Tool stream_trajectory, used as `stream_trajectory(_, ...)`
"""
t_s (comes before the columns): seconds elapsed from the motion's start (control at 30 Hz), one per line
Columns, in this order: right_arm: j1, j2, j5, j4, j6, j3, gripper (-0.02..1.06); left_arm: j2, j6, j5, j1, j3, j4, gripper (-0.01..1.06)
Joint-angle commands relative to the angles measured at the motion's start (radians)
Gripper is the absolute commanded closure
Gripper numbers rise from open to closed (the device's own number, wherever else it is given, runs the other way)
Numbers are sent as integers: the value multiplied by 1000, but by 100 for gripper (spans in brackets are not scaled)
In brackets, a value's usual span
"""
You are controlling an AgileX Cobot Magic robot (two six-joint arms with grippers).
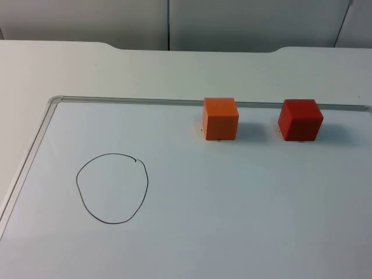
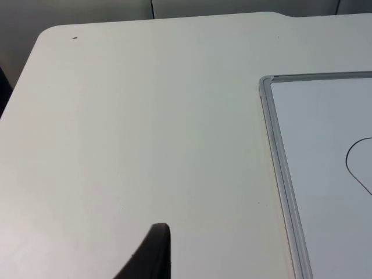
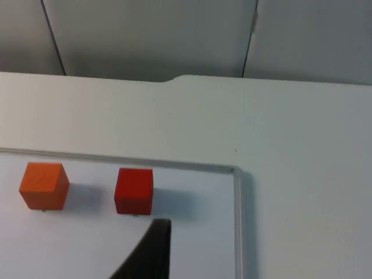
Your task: Pick up one cube with the left hand and another cube with the right hand. First place the cube in the right hand at the target position, then stack the cube in the left hand on top.
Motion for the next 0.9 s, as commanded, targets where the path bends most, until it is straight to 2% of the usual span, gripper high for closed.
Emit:
stream_trajectory(0.0, -8, 53, -44, 13, -18, -30, 5, -3, 0, -8, 3, 4, -5, 0)
stream_trajectory(0.07, -8, 94, -54, 16, -30, -48, 5, -3, 0, -8, 3, 4, -5, 0)
stream_trajectory(0.17, -3, 255, -52, 86, -76, -133, 5, -3, 0, -8, 3, 4, -5, 0)
stream_trajectory(0.23, 10, 296, -59, 100, -97, -157, 5, -3, 0, -8, 3, 4, -5, 0)
stream_trajectory(0.33, 83, 429, -66, 114, -140, -226, 5, -3, -6, -8, 3, 4, -3, 0)
stream_trajectory(0.37, 83, 429, -66, 114, -140, -226, 5, -3, -6, -8, 3, 4, -3, 0)
stream_trajectory(0.47, 180, 572, -92, 111, -140, -294, 5, -3, -6, -8, 3, 4, -3, 0)
stream_trajectory(0.5, 180, 572, -92, 111, -140, -294, 5, -3, -6, -8, 3, 4, -3, 0)
stream_trajectory(0.6, 226, 691, -109, 109, -69, -336, 5, -3, -6, -8, 3, 4, -3, 0)
stream_trajectory(0.73, 231, 793, -134, 105, 5, -349, 5, -3, -6, -8, 3, 4, -3, 0)
stream_trajectory(0.8, 231, 839, -150, 53, 73, -349, 5, -3, -6, -8, 3, 4, -3, 0)
stream_trajectory(0.87, 231, 864, -163, 29, 99, -349, 5, -3, -6, -8, 3, 4, -3, 0)
